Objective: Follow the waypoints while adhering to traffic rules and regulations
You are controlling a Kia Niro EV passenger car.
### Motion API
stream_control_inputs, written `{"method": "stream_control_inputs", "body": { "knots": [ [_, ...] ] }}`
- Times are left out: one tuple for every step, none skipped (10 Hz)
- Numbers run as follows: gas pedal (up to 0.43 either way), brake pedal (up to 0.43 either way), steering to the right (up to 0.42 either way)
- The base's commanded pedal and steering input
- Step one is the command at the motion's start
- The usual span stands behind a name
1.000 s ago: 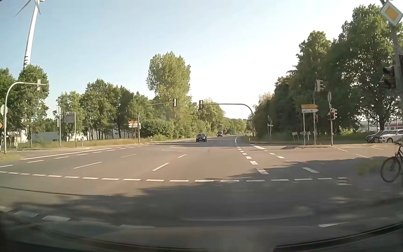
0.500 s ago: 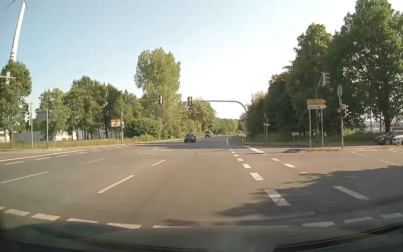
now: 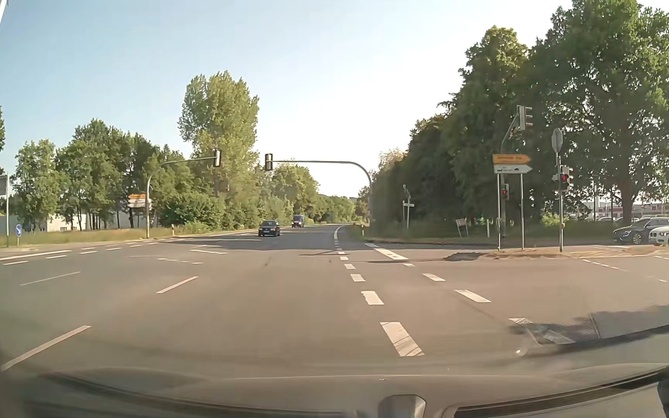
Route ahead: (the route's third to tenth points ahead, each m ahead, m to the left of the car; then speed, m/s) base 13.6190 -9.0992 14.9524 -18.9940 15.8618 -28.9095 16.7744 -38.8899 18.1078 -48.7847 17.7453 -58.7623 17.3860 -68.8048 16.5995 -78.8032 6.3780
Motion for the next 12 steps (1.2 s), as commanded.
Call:
{"method": "stream_control_inputs", "body": {
  "knots": [
    [0.000,0.262,0.236],
    [0.000,0.250,0.255],
    [0.000,0.226,0.267],
    [0.000,0.195,0.281],
    [0.000,0.128,0.296],
    [0.000,0.043,0.319],
    [0.000,0.012,0.340],
    [0.000,0.012,0.356],
    [0.000,0.006,0.362],
    [0.000,0.006,0.364],
    [0.138,0.006,0.364],
    [0.240,0.012,0.364]
  ]
}}
